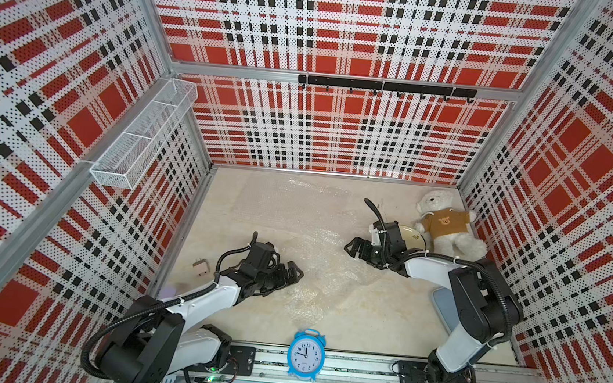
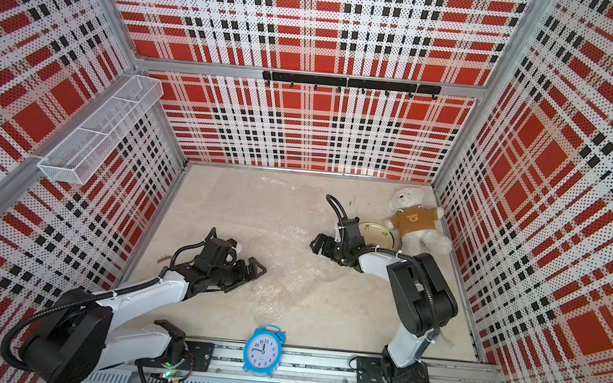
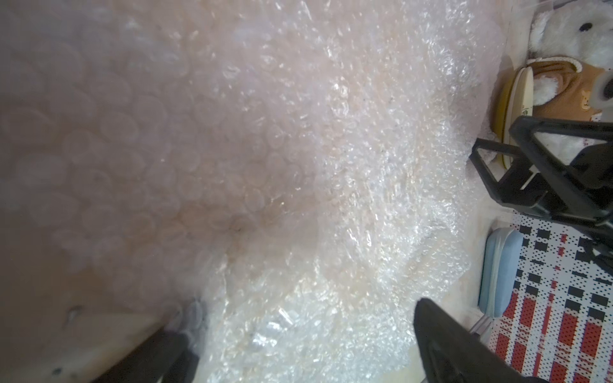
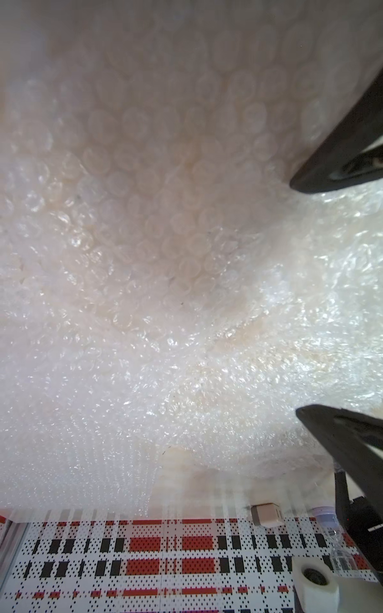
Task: Unpack dinner plates from bubble wrap
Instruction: Pick up the bubble wrap from the center of the board.
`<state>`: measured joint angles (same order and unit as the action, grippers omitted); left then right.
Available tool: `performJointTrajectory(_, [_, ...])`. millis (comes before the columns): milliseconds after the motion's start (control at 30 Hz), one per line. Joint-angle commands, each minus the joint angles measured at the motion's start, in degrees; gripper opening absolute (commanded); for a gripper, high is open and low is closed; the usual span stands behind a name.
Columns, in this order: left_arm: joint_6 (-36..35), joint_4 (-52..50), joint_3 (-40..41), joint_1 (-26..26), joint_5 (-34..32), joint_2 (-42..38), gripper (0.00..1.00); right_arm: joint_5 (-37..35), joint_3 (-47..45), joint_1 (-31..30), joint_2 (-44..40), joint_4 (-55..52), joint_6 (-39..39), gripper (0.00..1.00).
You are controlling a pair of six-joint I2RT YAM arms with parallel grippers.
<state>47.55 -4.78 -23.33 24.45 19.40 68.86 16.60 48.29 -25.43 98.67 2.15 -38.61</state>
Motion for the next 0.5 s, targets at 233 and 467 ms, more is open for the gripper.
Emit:
performJointTrajectory(233, [1.5, 0.6, -0.8, -0.2, -2.4, -3.7, 0.14, -0.9, -1.6, -0.2, 0.4, 1.7, -0.9, 1.00])
performJointTrajectory(467, [-2.9, -8.9, -8.0, -1.8, -0.7, -7.1, 0.00, -1.1, -3.3, -0.2, -1.3, 2.1, -1.8, 1.00])
